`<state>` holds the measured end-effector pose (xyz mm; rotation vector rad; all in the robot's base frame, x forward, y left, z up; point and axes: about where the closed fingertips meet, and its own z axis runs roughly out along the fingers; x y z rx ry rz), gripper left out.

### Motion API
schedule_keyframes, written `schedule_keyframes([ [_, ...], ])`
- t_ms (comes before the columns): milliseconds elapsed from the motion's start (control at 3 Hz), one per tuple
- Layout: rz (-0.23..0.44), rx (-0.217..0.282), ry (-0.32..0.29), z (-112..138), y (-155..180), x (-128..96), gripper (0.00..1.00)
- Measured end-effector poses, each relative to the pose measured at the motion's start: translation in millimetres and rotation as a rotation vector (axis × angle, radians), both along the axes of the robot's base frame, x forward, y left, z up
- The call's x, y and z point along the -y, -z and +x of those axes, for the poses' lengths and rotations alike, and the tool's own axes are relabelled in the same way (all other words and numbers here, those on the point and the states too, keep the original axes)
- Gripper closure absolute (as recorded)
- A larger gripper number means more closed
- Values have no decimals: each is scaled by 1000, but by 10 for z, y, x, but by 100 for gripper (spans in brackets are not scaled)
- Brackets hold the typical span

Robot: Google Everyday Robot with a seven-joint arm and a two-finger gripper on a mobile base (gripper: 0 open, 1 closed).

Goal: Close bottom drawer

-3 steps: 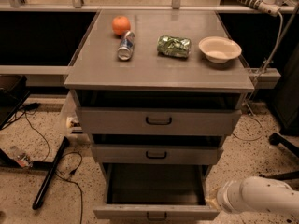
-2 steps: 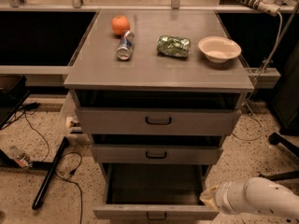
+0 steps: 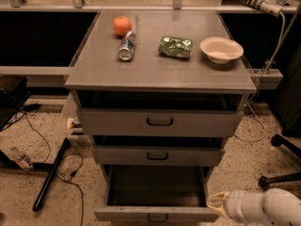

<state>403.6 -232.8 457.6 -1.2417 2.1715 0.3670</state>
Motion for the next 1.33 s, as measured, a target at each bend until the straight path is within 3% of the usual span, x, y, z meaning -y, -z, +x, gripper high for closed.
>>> schedule_keyframes([
  [667, -14, 25, -14, -26, 80, -97, 100],
  [1333, -12, 132, -40, 192, 827, -246, 100],
])
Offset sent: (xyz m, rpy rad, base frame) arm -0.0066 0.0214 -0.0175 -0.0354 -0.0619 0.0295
